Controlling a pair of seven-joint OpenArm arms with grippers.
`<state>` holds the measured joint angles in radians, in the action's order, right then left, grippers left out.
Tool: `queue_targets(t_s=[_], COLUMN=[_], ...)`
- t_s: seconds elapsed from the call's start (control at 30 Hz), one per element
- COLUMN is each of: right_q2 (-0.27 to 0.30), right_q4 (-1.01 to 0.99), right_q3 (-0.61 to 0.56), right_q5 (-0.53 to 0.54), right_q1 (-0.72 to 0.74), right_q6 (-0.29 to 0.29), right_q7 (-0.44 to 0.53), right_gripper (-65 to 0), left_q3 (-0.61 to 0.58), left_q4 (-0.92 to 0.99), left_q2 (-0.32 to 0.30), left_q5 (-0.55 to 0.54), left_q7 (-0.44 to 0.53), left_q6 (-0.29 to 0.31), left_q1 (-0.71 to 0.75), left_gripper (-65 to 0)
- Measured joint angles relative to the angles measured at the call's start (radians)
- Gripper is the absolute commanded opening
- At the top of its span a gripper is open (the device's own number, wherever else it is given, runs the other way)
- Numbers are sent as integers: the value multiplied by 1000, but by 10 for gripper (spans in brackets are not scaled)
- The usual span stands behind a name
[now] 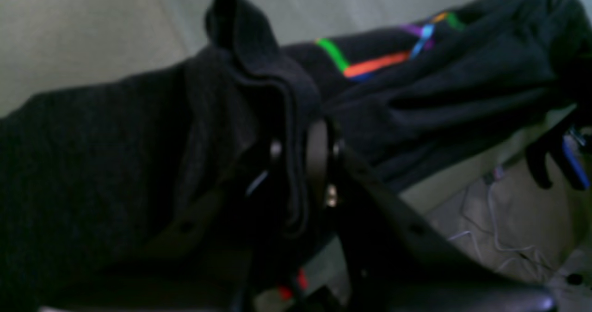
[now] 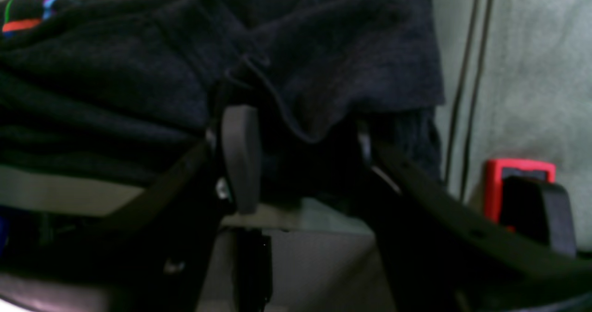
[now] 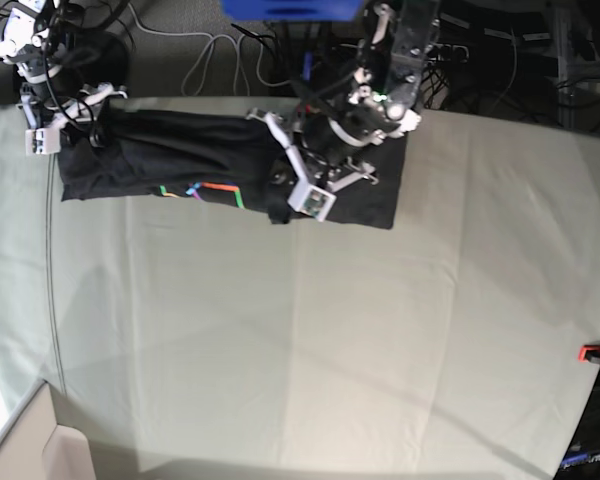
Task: Layout the t-shirt on the table in an organized manner, then fold the t-shirt properly
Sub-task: 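Lift the strip end with the left gripper and fold it toward the right gripper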
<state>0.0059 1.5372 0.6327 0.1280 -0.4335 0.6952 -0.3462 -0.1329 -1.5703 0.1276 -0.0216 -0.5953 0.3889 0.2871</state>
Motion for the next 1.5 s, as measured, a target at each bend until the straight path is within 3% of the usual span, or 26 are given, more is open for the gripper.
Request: queue_targets(t_s=[0.23, 0.57, 0.63, 0.77, 0.83, 1.07, 1.37, 1.5], right_q2=[3, 2, 2, 2, 2, 3, 3, 2], right_q4=[0, 0, 0, 0, 0, 0, 0, 0], right_q3=[0, 0, 0, 0, 0, 0, 8, 6], right_q5=[0, 0, 0, 0, 0, 0, 0, 0], right_q1=[1, 0, 1, 0, 0, 0, 1, 1], right_q6=[0, 0, 0, 0, 0, 0, 0, 0], right_q7=[-1, -2, -1, -1, -2, -2, -2, -1], right_gripper=[-385, -385, -385, -385, -385, -385, -381, -385], left_q3=[-64, -64, -64, -64, -64, -167, -99, -213], left_q4=[0, 0, 1, 1, 1, -8, -14, 55], left_q2=[3, 17, 17, 16, 14, -37, -47, -49], left_q5=[5, 3, 3, 3, 2, -12, -5, -2], left_q7=[0, -2, -8, -8, -7, -5, -8, -9], left_q6=[-3, 0, 0, 0, 0, 7, 3, 4], left_q1=[-9, -19, -25, -27, -27, -25, -31, -64], left_gripper=[-650, -642, -596, -416, -356, -353, -353, -353])
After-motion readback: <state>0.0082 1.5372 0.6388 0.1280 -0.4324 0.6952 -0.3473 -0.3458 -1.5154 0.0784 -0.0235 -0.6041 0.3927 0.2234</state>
